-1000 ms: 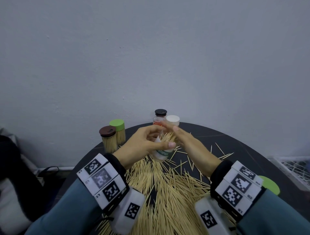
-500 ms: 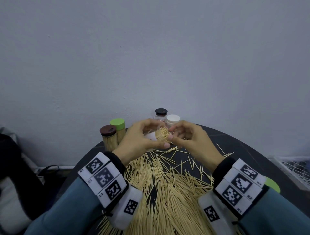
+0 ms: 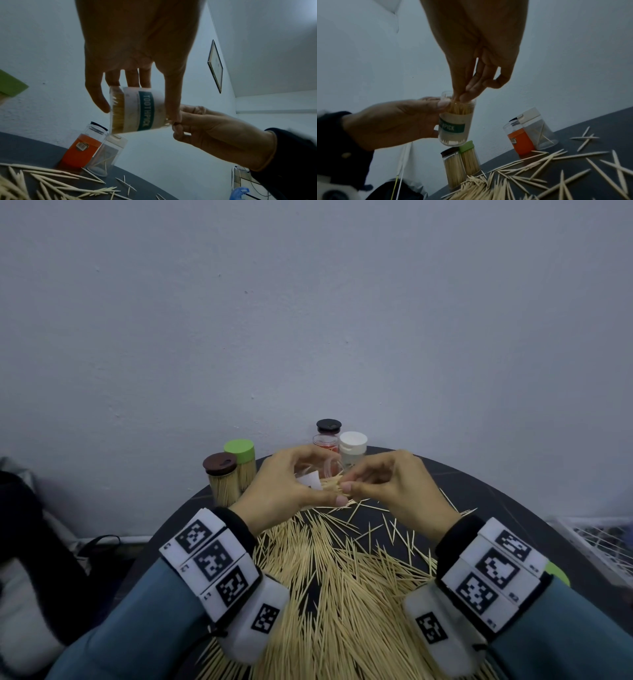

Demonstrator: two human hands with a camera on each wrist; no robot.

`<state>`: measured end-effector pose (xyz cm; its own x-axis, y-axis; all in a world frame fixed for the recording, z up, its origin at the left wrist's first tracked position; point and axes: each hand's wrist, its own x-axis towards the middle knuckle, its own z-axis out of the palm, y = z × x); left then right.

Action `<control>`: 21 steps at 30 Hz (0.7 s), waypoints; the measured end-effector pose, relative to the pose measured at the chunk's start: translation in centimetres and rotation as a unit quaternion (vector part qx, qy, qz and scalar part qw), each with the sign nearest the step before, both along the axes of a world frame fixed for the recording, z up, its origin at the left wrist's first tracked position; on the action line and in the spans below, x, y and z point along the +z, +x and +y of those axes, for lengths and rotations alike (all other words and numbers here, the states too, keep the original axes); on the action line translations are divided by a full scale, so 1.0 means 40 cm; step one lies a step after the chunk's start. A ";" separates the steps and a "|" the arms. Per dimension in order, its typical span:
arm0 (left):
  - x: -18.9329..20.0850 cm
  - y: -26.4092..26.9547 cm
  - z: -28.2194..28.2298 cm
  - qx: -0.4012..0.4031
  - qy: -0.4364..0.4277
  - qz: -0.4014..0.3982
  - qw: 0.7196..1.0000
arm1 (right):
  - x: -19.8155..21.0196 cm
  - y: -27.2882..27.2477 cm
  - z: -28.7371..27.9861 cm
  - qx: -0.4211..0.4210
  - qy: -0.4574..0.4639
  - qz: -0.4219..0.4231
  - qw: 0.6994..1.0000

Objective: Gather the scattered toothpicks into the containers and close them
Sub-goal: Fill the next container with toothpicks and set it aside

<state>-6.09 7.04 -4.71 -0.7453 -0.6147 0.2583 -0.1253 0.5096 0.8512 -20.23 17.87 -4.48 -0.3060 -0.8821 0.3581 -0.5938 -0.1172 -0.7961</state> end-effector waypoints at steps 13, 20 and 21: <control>0.005 0.000 0.020 -0.027 0.053 0.004 0.998 | 0.017 -0.010 0.013 -0.043 0.000 0.028 0.999; 0.006 0.003 0.012 -0.004 0.094 0.011 0.996 | 0.033 -0.030 0.051 -0.152 0.091 0.024 0.984; 0.006 0.003 0.009 0.000 0.099 0.013 0.995 | 0.034 -0.027 0.057 -0.140 0.174 0.057 0.973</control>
